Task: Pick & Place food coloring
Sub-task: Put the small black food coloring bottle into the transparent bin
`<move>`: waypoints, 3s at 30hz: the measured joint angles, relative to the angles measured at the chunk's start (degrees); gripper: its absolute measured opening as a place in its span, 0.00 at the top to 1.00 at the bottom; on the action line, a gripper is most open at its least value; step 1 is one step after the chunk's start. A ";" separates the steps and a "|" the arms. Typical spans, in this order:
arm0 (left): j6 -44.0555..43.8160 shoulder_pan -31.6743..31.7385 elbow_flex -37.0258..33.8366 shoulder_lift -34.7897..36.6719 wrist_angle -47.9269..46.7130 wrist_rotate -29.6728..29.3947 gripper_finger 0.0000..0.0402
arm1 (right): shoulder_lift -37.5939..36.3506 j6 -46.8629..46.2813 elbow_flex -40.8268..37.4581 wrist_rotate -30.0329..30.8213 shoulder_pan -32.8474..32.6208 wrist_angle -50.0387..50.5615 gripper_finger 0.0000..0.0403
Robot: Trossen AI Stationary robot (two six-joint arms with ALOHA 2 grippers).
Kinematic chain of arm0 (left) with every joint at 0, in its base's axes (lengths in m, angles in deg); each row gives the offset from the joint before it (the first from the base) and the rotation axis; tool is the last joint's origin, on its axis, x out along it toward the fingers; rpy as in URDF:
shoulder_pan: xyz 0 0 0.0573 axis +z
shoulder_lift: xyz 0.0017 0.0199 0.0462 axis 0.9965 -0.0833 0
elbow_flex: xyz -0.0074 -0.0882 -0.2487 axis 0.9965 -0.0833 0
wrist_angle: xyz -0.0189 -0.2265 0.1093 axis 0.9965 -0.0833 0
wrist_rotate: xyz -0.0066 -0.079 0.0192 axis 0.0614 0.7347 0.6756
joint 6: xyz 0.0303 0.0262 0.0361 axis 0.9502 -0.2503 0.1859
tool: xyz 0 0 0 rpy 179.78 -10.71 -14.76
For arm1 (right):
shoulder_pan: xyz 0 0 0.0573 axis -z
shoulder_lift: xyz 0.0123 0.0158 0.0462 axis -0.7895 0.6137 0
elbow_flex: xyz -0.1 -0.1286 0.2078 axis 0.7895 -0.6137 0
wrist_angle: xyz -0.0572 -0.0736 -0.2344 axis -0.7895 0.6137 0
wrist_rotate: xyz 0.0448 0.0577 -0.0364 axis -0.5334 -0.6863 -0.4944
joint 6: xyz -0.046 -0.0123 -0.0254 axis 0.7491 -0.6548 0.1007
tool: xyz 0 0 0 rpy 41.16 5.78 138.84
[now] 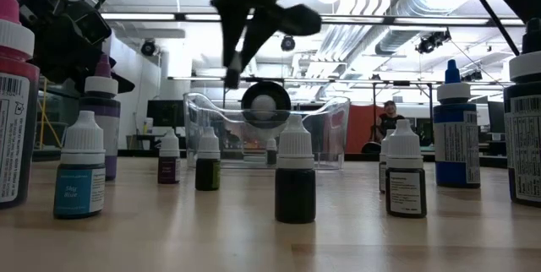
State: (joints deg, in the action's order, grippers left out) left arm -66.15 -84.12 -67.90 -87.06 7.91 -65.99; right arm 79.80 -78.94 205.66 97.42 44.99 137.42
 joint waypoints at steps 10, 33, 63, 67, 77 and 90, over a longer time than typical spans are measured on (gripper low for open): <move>0.02 -0.01 0.00 -0.01 0.00 0.00 0.42 | -2.94 -1.52 0.00 6.58 5.31 11.55 0.86; 0.01 0.00 0.00 -0.01 0.00 0.02 0.42 | -16.67 -6.02 -33.05 2.57 11.67 -9.51 0.86; 0.01 0.00 0.00 -0.01 0.01 0.01 0.42 | -13.86 19.02 -42.23 -7.93 16.94 -21.92 0.86; 0.00 -0.02 0.00 -0.02 0.00 0.00 0.42 | -13.86 24.33 -42.18 -7.39 17.39 -21.90 0.86; 0.01 -0.01 0.00 -0.02 0.00 0.00 0.42 | -13.86 36.02 -42.18 -7.51 17.75 -21.87 0.86; 0.01 -0.02 0.00 -0.02 0.00 0.00 0.42 | -13.86 36.49 -42.18 -9.37 19.53 -22.03 0.86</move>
State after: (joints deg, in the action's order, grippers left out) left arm -66.14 -84.14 -67.90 -87.08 7.91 -65.99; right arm 65.93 -42.45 163.47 88.05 64.52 115.39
